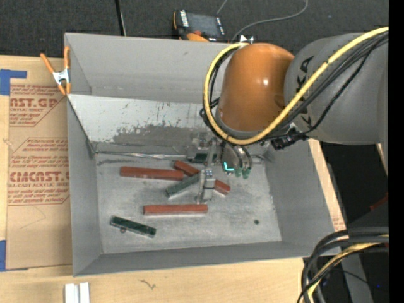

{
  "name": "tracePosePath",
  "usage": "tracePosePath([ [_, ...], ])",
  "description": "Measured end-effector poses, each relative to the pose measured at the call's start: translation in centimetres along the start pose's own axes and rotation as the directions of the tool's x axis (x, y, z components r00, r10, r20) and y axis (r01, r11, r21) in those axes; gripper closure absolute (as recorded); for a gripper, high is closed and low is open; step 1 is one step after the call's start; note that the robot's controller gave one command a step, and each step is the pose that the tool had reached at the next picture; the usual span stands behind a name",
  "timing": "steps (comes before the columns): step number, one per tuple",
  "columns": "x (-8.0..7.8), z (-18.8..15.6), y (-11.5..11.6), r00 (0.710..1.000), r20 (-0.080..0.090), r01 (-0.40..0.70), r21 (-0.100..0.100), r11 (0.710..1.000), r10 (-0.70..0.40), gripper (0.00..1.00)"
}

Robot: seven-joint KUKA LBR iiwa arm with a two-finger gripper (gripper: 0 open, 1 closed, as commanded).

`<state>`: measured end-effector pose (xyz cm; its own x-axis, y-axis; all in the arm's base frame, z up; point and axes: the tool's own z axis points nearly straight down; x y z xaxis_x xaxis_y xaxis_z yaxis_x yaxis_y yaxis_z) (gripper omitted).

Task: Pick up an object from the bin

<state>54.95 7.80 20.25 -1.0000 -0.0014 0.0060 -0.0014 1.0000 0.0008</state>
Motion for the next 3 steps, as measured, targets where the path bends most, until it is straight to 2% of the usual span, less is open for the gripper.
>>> tracePosePath([
  [1,7.3,7.9,-5.7,1.0,-0.008,-0.022,0.003,1.0,0.022,0.0],
  [2,1.6,13.3,-1.5,0.999,0.012,-0.048,-0.002,0.999,0.048,0.0],
  [3,1.8,13.1,-1.7,0.999,0.006,-0.05,-0.001,0.999,0.05,1.0],
])
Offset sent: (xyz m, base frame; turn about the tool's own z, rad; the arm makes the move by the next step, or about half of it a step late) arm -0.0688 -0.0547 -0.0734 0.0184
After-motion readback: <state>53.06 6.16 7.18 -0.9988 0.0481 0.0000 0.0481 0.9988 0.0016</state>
